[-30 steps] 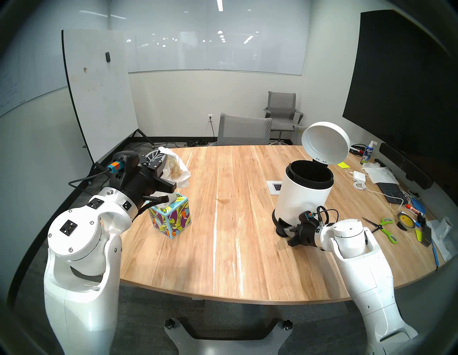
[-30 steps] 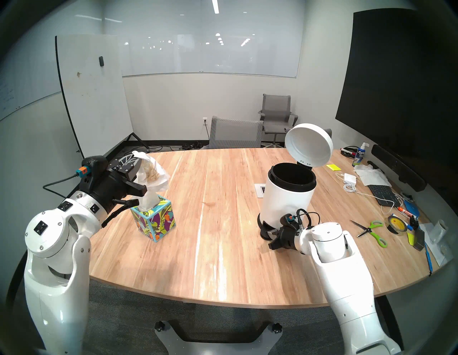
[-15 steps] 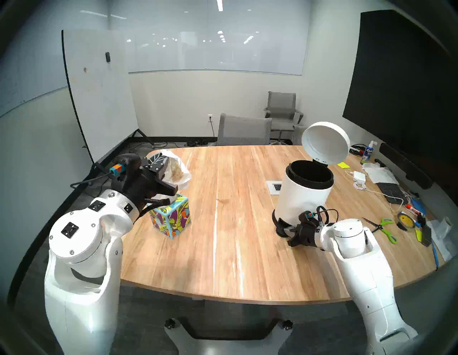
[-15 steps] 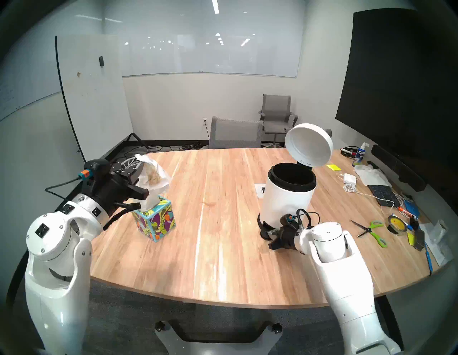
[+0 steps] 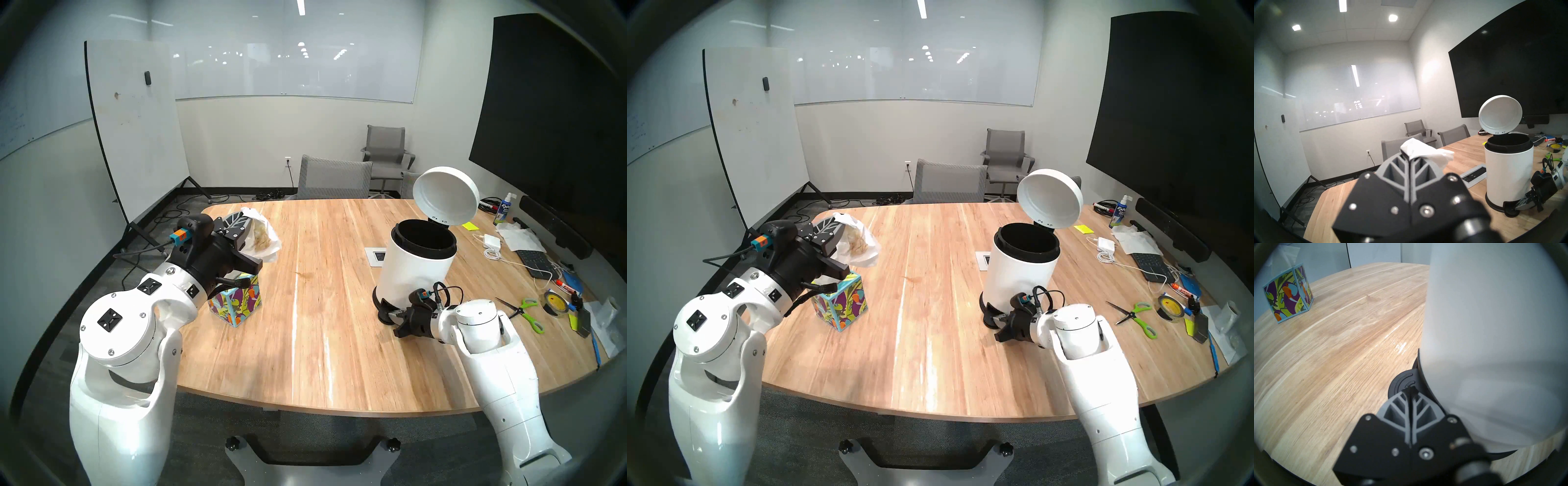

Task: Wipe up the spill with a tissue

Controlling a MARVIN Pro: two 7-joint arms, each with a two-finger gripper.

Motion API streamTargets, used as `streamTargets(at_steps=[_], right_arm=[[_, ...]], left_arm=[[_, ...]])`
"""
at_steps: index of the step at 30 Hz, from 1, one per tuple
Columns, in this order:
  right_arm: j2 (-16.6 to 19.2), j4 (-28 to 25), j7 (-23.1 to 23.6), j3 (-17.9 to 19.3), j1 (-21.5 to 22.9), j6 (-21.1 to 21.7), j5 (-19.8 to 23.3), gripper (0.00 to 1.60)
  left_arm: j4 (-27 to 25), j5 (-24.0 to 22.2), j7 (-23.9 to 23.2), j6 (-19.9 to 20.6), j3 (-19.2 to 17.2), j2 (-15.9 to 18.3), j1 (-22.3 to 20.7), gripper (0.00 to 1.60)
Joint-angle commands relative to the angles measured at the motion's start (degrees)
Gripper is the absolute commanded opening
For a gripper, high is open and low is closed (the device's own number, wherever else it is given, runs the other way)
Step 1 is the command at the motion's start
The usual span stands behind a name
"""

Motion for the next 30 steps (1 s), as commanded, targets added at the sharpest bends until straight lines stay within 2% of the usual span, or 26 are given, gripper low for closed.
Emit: streamTargets(at_steps=[1,7,16,21,30], right_arm=[[-0.5,0.6,0.7,-1.0,-1.5,0.5,0.2,0.0],[-0.5,0.6,0.8,-1.0,-1.5,0.5,0.1,0.0],[-0.6,0.6,0.8,-0.9,-1.5,0.5,0.0,0.0],[-0.6,0.6,0.9,-0.9,-1.5,0.5,0.0,0.0],[-0.6,0.6,0.9,-0.9,-1.5,0.5,-0.1,0.0]], left_arm=[[-1.6,2.3,1.0,-1.4,3.9,-0.2,0.1,0.0],[-1.6,3.9,1.7,-1.3,7.1,-0.3,-0.3,0.0],[-1.6,8.6,3.3,0.4,14.6,-0.1,-1.0,0.0],[-1.6,11.5,4.3,2.9,19.2,-0.5,-1.8,0.0],[-1.6,15.4,5.7,6.9,24.2,-0.9,-2.8,0.0]])
